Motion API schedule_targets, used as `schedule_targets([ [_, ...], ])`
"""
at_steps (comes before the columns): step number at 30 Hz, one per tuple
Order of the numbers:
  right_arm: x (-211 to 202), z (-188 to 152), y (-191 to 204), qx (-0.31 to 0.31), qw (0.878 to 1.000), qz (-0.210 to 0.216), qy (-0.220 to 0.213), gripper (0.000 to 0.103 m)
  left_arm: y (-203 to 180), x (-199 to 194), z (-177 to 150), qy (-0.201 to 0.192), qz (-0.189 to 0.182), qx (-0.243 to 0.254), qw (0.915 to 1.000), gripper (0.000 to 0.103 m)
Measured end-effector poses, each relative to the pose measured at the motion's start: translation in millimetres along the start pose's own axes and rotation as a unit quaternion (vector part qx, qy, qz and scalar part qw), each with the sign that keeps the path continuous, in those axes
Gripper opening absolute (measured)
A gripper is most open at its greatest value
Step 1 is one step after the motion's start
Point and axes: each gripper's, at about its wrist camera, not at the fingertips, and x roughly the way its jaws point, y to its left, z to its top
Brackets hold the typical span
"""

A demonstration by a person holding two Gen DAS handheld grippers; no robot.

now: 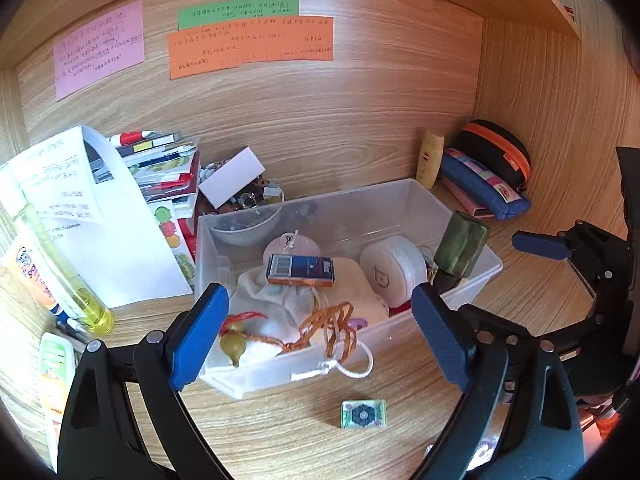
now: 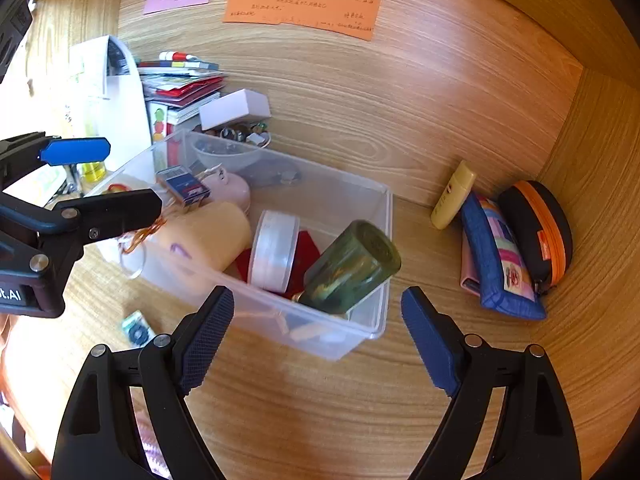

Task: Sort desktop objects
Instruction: 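Open left gripper to drop Max box while right gripper releases green bottle into box, then move left gripper to pink rope in plastic bag and grasp it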

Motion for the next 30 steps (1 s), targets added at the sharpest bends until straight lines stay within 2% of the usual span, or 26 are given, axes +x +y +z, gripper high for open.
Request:
schedule_targets([
  [10,-22.1,-28.2,11.9,0.012,1.000,0.024,0.013,0.084,3.4,-21.1,-32.7,0.015,0.023,0.009,0.9996,0.096],
  [18,-39.8,-62.6,43.6,0.031,0.995,0.088,0.047,0.085,17.9,-33.8,-78.3,0.044,0.043,-0.006,0.9981,0.096],
  [23,-52.0,-82.4,57.2,0.011,0.998,0.056,0.041,0.085,16.2,-44.3,-105.7,0.069,0.030,-0.013,0.9971,0.096],
  [30,-48.5,-103.1,18.1,0.044,0.997,0.011,0.065,0.085,-32.9,-58.3,-118.5,0.080,-0.011,0.015,0.9966,0.096],
])
